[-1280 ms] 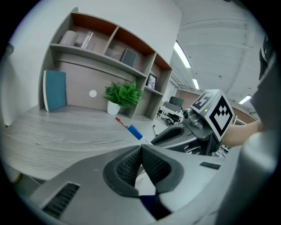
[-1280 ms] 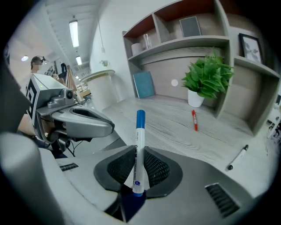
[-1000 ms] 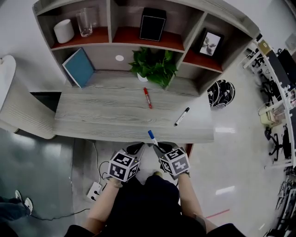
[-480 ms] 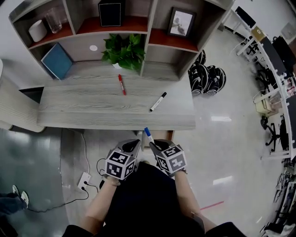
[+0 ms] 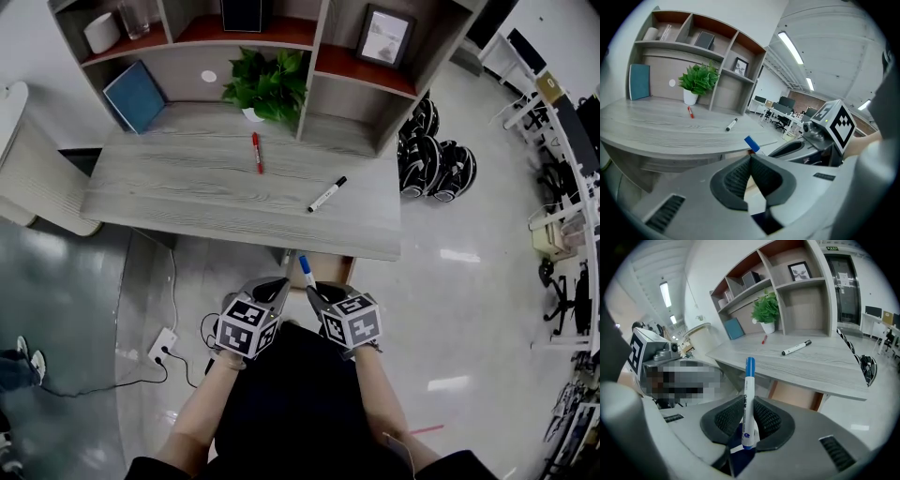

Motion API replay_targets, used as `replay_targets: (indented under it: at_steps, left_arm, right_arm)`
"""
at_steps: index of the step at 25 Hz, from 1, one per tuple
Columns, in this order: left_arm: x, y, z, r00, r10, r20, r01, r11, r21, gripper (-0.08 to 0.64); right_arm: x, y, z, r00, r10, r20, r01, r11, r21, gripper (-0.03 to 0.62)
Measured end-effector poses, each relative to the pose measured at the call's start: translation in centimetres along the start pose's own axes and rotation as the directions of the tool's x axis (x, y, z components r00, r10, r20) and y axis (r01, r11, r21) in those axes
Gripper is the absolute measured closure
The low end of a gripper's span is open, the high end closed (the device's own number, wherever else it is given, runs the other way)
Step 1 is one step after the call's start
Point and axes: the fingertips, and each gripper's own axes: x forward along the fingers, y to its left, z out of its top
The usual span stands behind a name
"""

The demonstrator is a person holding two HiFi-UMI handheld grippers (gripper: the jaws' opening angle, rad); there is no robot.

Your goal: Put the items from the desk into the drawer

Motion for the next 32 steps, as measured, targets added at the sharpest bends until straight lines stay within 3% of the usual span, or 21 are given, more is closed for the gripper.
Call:
replay_targets:
  at_steps: [10,16,24,32]
  left_arm:
    - [2.2,1.1,-2.9,0.995,0.098,-0.020,-0.099,0.995,-0.024,0.535]
    - [4.0,2.0,-4.8,0.992,0.108,-0.065,-0.109,0.994,-0.023,0.535]
    - [4.9,2.5,-6.4,0.988,0.123,-0.096,-0.130,0.989,-0.074,0.535]
    - [4.1,2.4,-6.4,0.985,0.147,-0.089,-0.155,0.983,-0.100,0.535]
  right_arm:
    - [3.2,-2.5,-4.0,1.000,0.018,-0.007,-0.016,0.977,0.214,0.499]
    - [6.1,-4.6,-5.6,0.999,0.020,-0.050,-0.008,0.973,0.229,0.499]
    - [10.0,-6.6,-7.0,0.997,0.001,-0.074,0.023,0.945,0.327,0.499]
    - [11.5,-7.3,-5.9,0.997,-0.039,-0.071,0.059,0.948,0.314,0.499]
